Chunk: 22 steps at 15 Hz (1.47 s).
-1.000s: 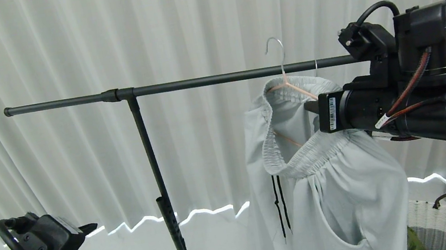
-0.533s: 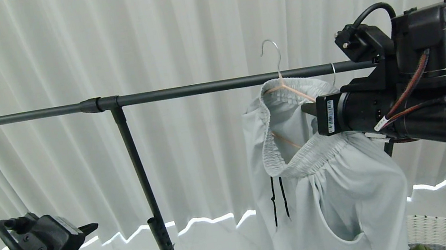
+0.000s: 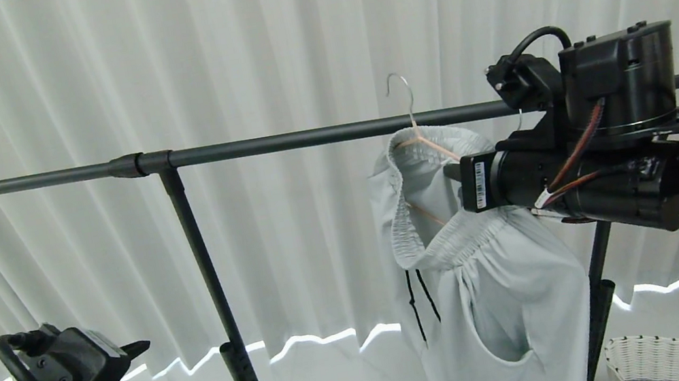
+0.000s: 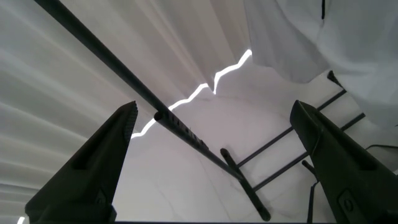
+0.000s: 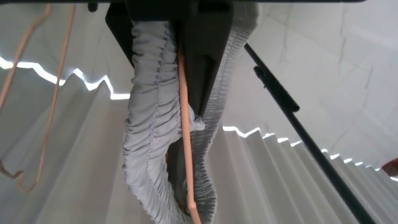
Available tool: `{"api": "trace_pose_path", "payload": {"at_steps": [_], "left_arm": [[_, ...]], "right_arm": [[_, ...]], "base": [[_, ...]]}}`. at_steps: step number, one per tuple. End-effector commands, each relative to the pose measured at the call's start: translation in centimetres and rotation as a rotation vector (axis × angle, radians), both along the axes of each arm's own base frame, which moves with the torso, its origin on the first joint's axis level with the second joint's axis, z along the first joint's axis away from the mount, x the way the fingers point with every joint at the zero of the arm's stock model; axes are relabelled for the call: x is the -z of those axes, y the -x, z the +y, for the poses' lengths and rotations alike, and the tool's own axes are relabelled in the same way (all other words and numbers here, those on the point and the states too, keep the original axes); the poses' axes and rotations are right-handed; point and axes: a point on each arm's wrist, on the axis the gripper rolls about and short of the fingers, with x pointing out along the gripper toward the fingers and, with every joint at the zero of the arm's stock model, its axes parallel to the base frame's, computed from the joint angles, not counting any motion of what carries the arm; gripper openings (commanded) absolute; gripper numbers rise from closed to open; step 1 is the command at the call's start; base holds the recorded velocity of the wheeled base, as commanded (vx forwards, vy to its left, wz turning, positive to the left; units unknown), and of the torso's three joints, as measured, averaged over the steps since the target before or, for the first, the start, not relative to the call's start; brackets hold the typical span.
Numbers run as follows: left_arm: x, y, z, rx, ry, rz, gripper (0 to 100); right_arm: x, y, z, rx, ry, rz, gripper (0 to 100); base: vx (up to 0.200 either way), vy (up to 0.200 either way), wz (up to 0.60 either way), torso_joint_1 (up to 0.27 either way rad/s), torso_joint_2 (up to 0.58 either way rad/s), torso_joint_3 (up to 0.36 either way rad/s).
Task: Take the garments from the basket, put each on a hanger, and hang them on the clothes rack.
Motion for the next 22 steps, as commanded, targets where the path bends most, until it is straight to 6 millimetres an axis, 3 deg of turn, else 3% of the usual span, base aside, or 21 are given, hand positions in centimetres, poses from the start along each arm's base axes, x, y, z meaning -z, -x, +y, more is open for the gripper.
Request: {"api": "trace_pose_path", "payload": {"at_steps": [1, 7, 22], "left_arm": [[0.0, 0.0, 0.0, 0.0, 0.001, -0.002, 100], [-0.1, 0.1, 0.0, 0.001, 0.002, -0.005, 100], [0.0, 0.2, -0.2, 0.021, 0.001, -0.004, 100]], "right_arm": [[1.7, -1.1, 1.1, -0.001, 0.026, 0.024, 0], [3.4, -2.9, 1.0, 0.039, 0.045, 0.047, 0], [4.6, -5.7, 0.4, 0.105, 0.044, 0.045, 0]], "base": [[0.0, 0.0, 0.0, 0.0, 0.0, 0.0], [0.0, 0.0, 0.0, 0.0, 0.0, 0.0], [0.0, 0.0, 0.0, 0.0, 0.0, 0.0]]}}
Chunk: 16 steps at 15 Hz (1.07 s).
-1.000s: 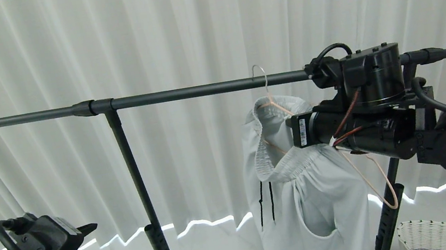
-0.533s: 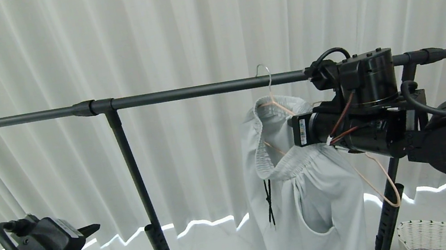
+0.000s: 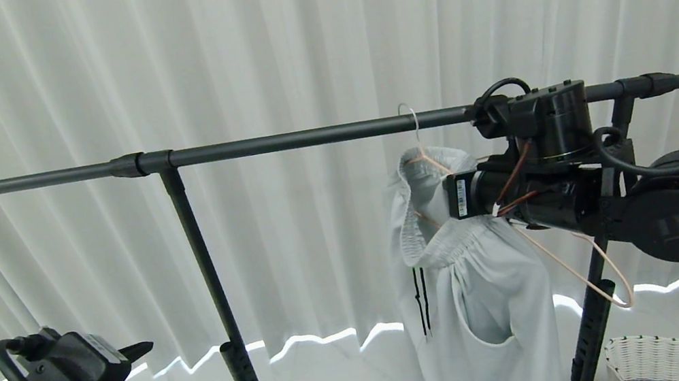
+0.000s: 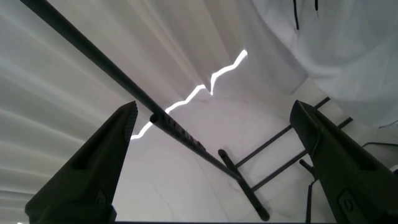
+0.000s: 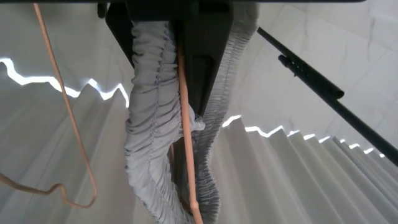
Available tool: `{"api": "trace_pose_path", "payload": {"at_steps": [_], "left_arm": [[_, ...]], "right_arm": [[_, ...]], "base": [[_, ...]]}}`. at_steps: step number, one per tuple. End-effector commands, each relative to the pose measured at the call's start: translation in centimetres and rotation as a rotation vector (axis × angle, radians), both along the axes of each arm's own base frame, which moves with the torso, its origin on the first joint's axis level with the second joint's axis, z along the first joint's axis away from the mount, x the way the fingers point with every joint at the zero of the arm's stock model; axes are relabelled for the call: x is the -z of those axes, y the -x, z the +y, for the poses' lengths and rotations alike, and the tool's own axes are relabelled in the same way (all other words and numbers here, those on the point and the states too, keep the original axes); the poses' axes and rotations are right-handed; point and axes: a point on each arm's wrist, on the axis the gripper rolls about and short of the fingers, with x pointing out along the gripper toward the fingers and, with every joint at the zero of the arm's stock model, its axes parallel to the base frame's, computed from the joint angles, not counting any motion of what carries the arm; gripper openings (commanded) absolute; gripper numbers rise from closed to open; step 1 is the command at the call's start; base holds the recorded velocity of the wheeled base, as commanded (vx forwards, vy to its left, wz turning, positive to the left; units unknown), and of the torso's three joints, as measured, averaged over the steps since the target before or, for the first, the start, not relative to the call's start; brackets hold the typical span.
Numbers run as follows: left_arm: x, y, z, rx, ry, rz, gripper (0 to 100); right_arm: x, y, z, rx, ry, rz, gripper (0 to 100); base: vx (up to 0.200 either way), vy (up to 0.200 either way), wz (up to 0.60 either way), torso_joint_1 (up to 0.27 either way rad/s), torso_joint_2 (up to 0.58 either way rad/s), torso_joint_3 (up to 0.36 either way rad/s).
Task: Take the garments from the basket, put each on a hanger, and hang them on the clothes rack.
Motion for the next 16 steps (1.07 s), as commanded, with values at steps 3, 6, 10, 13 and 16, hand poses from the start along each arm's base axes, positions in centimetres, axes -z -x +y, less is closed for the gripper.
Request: {"api": "trace_pose_path", "payload": {"at_steps": [3, 6, 10, 13, 16], "left_arm": [[0.0, 0.0, 0.0, 0.0, 0.0, -0.002, 100], [0.0, 0.0, 0.0, 0.0, 0.0, -0.002, 100], [-0.1, 0.0, 0.0, -0.001, 0.003, -0.004, 100], [-0.1, 0.0, 0.0, -0.001, 0.002, -0.003, 100], [-0.1, 0.0, 0.0, -0.005, 0.005, -0.003, 100]], "right_arm": [[0.3, -0.4, 0.2, 0.003, 0.003, 0.004, 0], [0.3, -0.2, 0.5, -0.011, 0.001, 0.005, 0], [0.4, -0.2, 0.5, -0.02, -0.002, 0.009, 100], [0.2, 0.0, 0.3, -0.011, -0.001, 0.001, 100], [-0.9, 1.5, -0.6, -0.01, -0.017, -0.024, 100]], "base": [[0.0, 0.0, 0.0, 0.0, 0.0, 0.0], [0.0, 0.0, 0.0, 0.0, 0.0, 0.0], [0.0, 0.0, 0.0, 0.0, 0.0, 0.0], [0.0, 0.0, 0.0, 0.0, 0.0, 0.0], [0.0, 0.0, 0.0, 0.0, 0.0, 0.0]]}}
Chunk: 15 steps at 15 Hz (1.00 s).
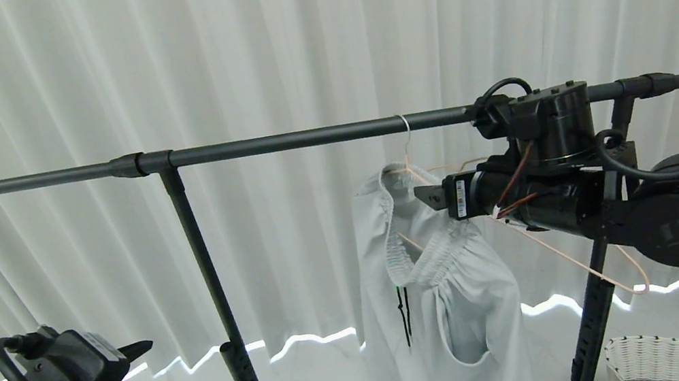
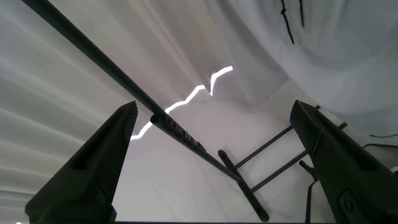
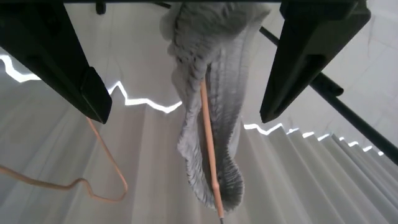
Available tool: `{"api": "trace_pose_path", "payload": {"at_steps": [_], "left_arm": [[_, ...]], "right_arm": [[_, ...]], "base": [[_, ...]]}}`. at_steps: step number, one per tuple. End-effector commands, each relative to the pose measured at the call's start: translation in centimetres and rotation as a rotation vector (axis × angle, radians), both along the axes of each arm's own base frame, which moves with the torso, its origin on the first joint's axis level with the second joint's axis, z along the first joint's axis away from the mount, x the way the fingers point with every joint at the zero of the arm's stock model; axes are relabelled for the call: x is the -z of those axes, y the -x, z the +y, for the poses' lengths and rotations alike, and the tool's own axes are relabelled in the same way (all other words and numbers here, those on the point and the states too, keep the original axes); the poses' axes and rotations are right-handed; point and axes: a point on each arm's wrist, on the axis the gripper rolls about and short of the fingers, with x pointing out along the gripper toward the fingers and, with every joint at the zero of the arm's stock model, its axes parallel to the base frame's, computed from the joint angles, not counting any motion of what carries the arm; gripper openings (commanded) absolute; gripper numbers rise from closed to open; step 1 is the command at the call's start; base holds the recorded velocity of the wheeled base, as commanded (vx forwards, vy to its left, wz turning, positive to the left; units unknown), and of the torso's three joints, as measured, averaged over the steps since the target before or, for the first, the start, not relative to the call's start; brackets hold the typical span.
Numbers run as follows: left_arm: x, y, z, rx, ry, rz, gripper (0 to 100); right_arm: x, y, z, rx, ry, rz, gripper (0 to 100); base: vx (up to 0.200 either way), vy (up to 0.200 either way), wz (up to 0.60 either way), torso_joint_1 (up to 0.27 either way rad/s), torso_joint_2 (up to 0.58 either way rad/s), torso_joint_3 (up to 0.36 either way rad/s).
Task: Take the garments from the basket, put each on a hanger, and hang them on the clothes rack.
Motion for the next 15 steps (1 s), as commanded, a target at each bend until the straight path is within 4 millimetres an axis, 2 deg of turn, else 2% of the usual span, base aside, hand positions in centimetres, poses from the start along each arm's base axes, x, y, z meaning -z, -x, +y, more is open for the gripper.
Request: {"api": "trace_pose_path", "payload": {"at_steps": [1, 3, 5, 6, 7, 10, 12, 13, 14, 15], "left_arm": [[0.0, 0.0, 0.1, -0.009, 0.0, 0.001, 100], [0.1, 0.0, 0.2, -0.017, -0.001, 0.006, 100], [0.1, -0.2, 0.6, -0.069, -0.007, 0.0, 100], [0.1, -0.2, 0.8, -0.081, -0.009, 0.0, 100], [0.1, -0.3, 1.1, -0.112, -0.009, 0.0, 100], [0.1, -0.5, 2.0, -0.182, -0.009, 0.002, 100], [0.2, -0.8, 3.2, -0.278, -0.011, 0.005, 100], [0.2, -0.8, 3.4, -0.29, -0.011, 0.005, 100], [0.4, -0.7, 3.9, -0.329, -0.011, 0.013, 100], [0.4, -0.7, 3.9, -0.331, -0.011, 0.013, 100]], "right_arm": [[-1.1, 1.7, -1.2, -0.002, -0.014, -0.017, 100], [-1.3, 2.6, -2.0, 0.001, -0.013, -0.018, 100], [-0.8, 4.4, -4.1, 0.017, 0.111, -0.032, 100], [-0.5, 4.7, -4.6, 0.015, 0.153, -0.033, 100], [0.2, 5.5, -6.0, 0.01, 0.242, -0.034, 100], [1.3, 6.3, -8.0, 0.022, 0.345, -0.028, 100], [2.7, 6.8, -10.6, 0.048, 0.48, -0.019, 100], [2.8, 6.9, -10.8, 0.05, 0.491, -0.017, 100], [3.4, 7.1, -11.9, 0.067, 0.53, 0.001, 100], [3.5, 7.1, -11.9, 0.067, 0.532, 0.002, 100]], "base": [[0.0, 0.0, 0.0, 0.0, 0.0, 0.0], [0.0, 0.0, 0.0, 0.0, 0.0, 0.0], [0.0, 0.0, 0.0, 0.0, 0.0, 0.0], [-0.2, 0.0, 0.0, 0.007, 0.0, -0.002], [-0.2, 0.0, 0.0, -0.002, 0.0, 0.007], [-0.2, 0.0, 0.0, 0.006, 0.0, 0.002], [-0.2, 0.0, 0.0, -0.005, 0.0, 0.002], [-0.2, 0.0, 0.0, 0.002, 0.0, 0.002], [-0.2, 0.0, 0.0, 0.002, 0.01, 0.012], [-0.2, 0.0, 0.0, 0.007, 0.0, -0.002]]}}
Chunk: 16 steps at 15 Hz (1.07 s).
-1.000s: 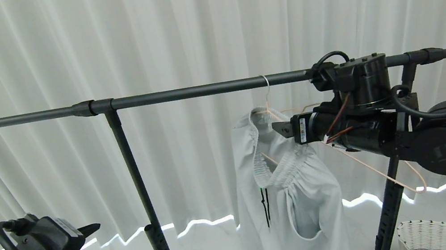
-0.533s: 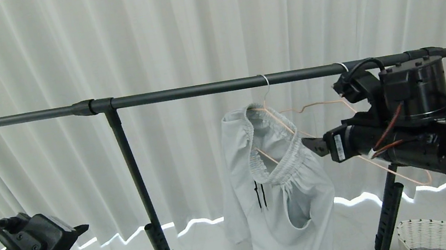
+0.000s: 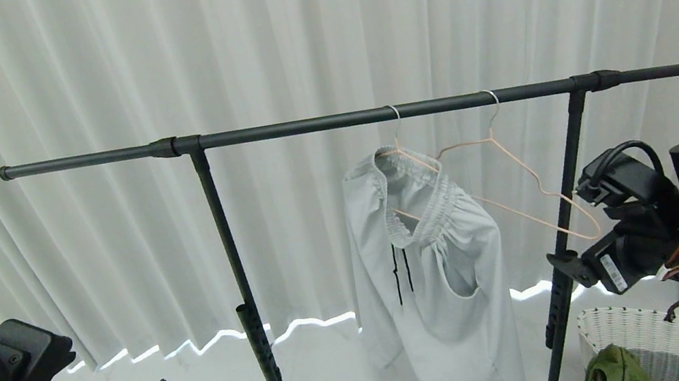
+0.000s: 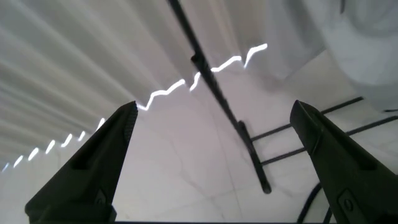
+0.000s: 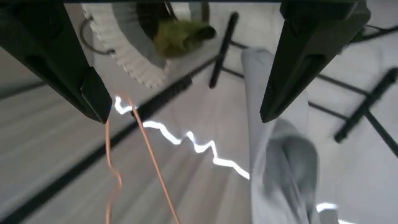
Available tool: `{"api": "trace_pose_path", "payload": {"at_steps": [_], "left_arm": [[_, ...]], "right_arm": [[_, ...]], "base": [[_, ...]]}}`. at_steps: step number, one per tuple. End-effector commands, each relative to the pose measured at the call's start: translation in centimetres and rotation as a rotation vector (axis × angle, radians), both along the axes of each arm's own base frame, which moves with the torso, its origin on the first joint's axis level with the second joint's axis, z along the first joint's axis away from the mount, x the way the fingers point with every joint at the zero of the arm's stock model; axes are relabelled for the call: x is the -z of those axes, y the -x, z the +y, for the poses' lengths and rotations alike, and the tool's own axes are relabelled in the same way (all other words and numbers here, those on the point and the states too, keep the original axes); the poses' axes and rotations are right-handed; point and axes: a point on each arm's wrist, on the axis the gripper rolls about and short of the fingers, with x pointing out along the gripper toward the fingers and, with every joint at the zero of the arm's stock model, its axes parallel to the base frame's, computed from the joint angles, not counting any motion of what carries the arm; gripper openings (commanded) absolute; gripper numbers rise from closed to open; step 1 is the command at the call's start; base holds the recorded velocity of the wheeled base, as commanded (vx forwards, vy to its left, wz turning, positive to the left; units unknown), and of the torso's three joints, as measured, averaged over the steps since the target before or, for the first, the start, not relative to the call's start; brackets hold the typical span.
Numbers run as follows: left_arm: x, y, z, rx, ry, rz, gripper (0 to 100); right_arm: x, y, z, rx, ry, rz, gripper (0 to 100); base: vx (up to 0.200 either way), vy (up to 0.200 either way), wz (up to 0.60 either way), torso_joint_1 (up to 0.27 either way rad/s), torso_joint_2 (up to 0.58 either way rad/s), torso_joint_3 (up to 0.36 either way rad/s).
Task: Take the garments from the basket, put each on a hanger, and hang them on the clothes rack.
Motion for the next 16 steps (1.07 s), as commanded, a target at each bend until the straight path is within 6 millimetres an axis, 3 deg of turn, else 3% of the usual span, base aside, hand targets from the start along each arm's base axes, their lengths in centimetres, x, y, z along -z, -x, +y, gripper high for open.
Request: {"api": "trace_pose_path", "payload": {"at_steps": [1, 5, 16], "left_arm": [[0.4, 0.2, 0.5, -0.04, 0.0, 0.014, 100], [0.6, 0.2, 0.5, -0.037, -0.003, 0.021, 100], [0.7, 0.6, 0.5, -0.036, -0.002, 0.015, 100]], "right_arm": [[0.5, 0.6, -2.1, 0.043, 0.062, 0.0, 100], [0.9, 0.6, -4.1, 0.072, 0.168, -0.023, 100], [1.5, 1.1, -4.3, 0.043, 0.208, -0.139, 100]], "base": [[-0.2, 0.0, 0.0, 0.002, 0.01, 0.007], [-0.05, 0.0, 0.0, 0.001, 0.0, 0.002], [0.0, 0.0, 0.0, 0.0, 0.0, 0.0]]}}
